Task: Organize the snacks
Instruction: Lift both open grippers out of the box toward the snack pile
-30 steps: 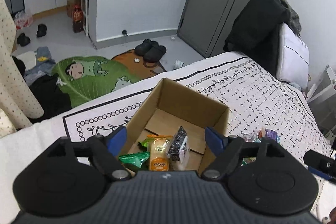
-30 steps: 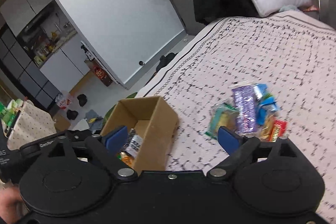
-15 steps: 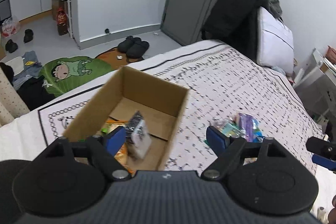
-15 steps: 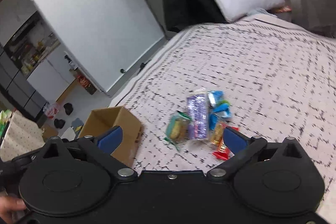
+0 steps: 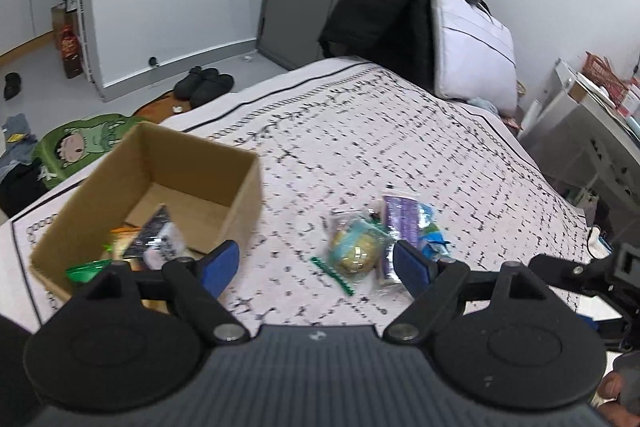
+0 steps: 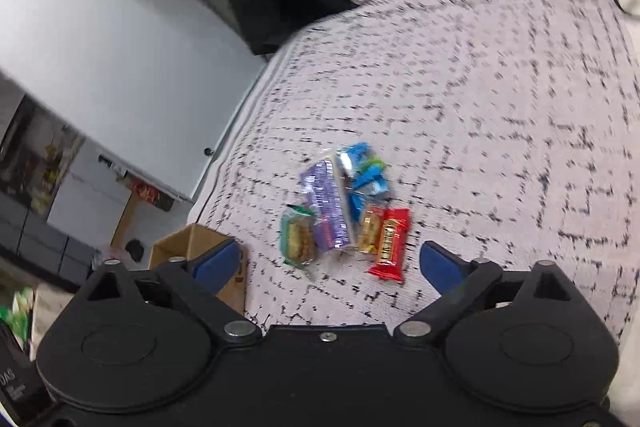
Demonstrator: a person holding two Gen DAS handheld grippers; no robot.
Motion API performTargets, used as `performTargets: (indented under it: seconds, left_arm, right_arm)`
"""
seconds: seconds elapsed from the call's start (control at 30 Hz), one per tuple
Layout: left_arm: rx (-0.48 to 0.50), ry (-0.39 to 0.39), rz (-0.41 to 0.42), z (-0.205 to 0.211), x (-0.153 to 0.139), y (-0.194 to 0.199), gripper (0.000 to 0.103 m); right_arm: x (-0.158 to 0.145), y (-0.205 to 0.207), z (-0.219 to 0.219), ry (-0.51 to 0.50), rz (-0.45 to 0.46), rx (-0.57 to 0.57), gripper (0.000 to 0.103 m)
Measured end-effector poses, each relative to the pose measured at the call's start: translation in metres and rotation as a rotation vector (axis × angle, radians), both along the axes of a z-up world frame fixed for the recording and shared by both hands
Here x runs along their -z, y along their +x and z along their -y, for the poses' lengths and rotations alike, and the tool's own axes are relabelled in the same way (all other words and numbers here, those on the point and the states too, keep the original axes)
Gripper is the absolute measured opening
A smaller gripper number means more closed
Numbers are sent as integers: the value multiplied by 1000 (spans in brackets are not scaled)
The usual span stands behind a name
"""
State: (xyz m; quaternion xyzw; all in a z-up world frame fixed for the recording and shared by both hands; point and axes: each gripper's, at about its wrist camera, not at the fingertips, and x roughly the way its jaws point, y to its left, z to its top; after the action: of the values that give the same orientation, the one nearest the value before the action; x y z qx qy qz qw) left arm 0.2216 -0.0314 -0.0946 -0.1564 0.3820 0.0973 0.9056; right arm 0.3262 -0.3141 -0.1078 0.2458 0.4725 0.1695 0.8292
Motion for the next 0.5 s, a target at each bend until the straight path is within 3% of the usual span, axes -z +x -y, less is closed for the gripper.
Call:
performTargets:
  seconds: [0.13, 0.23, 0.5]
  left_arm:
    - [0, 4, -2, 11, 11, 12, 83]
    - [-2, -4, -14, 14, 22, 22, 83]
    - [13, -11, -57, 16, 53, 47, 80]
  right_arm:
    - [19, 9, 8, 13, -70, 36, 63]
    - [31, 15, 9, 19, -112, 50, 54]
    - [50, 33, 0, -7, -156, 50, 50]
